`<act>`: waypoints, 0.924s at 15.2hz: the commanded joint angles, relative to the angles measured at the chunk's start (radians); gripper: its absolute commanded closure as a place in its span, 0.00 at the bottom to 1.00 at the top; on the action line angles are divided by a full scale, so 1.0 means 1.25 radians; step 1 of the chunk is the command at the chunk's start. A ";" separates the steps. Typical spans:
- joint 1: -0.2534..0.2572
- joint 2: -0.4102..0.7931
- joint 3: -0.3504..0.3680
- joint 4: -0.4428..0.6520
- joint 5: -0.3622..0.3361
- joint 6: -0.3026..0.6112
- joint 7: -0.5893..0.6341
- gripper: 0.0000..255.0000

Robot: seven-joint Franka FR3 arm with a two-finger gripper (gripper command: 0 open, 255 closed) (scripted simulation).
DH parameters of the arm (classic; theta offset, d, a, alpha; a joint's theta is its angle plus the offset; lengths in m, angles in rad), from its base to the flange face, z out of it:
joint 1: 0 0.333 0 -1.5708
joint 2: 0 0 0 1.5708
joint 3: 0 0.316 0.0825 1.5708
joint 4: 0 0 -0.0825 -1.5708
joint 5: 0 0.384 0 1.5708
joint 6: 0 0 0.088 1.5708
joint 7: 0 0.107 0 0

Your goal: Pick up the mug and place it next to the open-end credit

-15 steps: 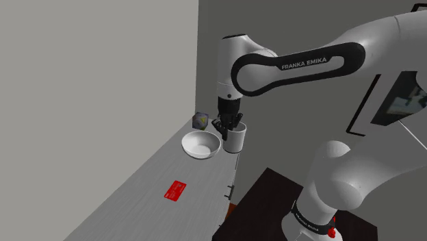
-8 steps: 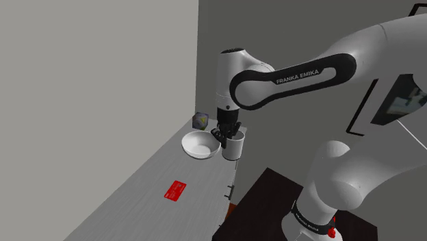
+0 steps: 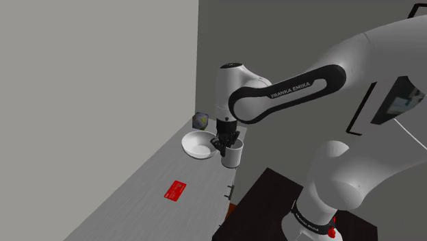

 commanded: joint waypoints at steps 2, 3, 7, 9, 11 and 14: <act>-0.001 0.019 0.002 -0.020 -0.001 0.040 0.003 1.00; -0.001 0.026 0.003 -0.027 -0.001 0.053 0.004 1.00; -0.002 0.053 0.006 -0.052 -0.003 0.106 0.008 1.00; -0.002 0.060 0.006 -0.057 -0.003 0.117 0.009 1.00; -0.002 0.060 0.006 -0.057 -0.003 0.117 0.009 1.00; -0.002 0.060 0.006 -0.057 -0.003 0.117 0.009 1.00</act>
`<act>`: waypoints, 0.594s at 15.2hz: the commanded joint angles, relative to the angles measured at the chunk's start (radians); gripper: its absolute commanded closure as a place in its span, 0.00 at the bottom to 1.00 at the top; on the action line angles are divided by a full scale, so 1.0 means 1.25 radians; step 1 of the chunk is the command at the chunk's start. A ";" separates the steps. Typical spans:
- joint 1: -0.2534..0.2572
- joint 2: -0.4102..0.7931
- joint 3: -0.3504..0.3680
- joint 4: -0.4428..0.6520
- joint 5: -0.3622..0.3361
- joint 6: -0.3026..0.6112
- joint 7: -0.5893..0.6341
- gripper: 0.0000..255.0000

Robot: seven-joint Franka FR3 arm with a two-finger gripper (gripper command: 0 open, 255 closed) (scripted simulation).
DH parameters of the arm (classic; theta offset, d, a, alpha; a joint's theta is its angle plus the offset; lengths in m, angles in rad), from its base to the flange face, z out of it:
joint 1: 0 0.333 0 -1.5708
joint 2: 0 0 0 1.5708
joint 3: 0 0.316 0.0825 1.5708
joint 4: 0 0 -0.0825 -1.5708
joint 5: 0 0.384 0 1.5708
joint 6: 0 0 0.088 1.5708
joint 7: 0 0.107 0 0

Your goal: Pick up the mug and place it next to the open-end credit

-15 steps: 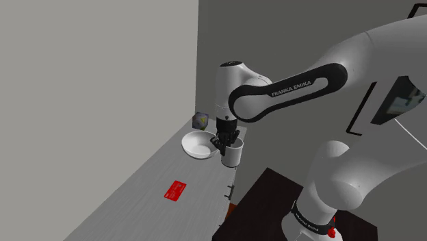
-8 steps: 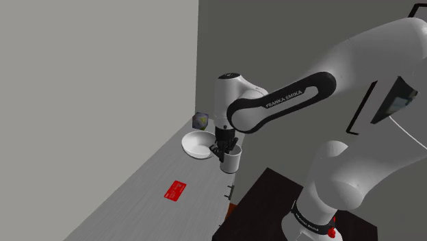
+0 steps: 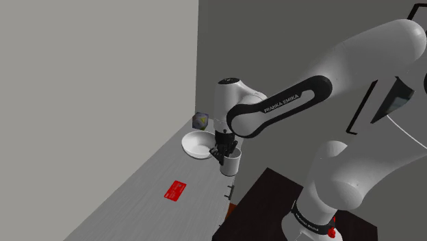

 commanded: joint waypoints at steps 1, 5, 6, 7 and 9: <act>0.000 0.000 0.000 0.000 0.000 0.000 0.000 1.00; 0.000 0.000 0.000 0.000 0.000 0.000 0.000 0.00; 0.000 0.000 0.000 0.000 0.000 0.000 0.000 0.00; 0.000 0.000 0.000 0.000 0.000 0.000 0.000 0.00; 0.003 -0.032 -0.002 0.034 0.003 -0.065 -0.002 0.00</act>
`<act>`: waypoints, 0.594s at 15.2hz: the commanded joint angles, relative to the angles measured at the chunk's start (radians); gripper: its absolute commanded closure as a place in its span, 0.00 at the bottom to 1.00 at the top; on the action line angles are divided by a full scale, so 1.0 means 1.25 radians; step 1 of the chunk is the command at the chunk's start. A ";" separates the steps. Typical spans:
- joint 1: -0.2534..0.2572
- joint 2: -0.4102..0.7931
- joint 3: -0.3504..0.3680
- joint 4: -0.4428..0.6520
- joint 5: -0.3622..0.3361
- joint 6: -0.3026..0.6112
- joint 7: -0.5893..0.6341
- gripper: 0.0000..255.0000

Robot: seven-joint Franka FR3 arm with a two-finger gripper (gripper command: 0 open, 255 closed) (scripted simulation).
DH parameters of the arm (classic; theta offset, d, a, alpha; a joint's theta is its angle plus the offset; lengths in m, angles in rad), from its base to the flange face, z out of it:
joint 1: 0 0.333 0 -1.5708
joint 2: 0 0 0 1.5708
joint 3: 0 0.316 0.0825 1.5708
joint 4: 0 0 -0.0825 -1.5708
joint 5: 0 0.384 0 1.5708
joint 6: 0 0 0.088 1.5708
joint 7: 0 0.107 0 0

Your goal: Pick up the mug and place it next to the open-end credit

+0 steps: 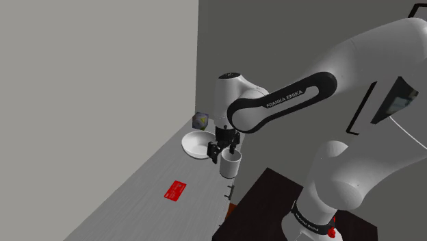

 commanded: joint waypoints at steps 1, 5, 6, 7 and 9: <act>0.002 -0.022 0.000 0.033 0.003 -0.056 -0.001 0.00; 0.003 -0.032 -0.001 0.048 0.003 -0.081 -0.001 0.00; 0.003 -0.031 -0.001 0.048 0.003 -0.081 -0.001 0.00; 0.003 -0.031 -0.001 0.048 0.003 -0.081 -0.001 0.00; 0.003 -0.031 -0.001 0.048 0.003 -0.081 -0.001 0.00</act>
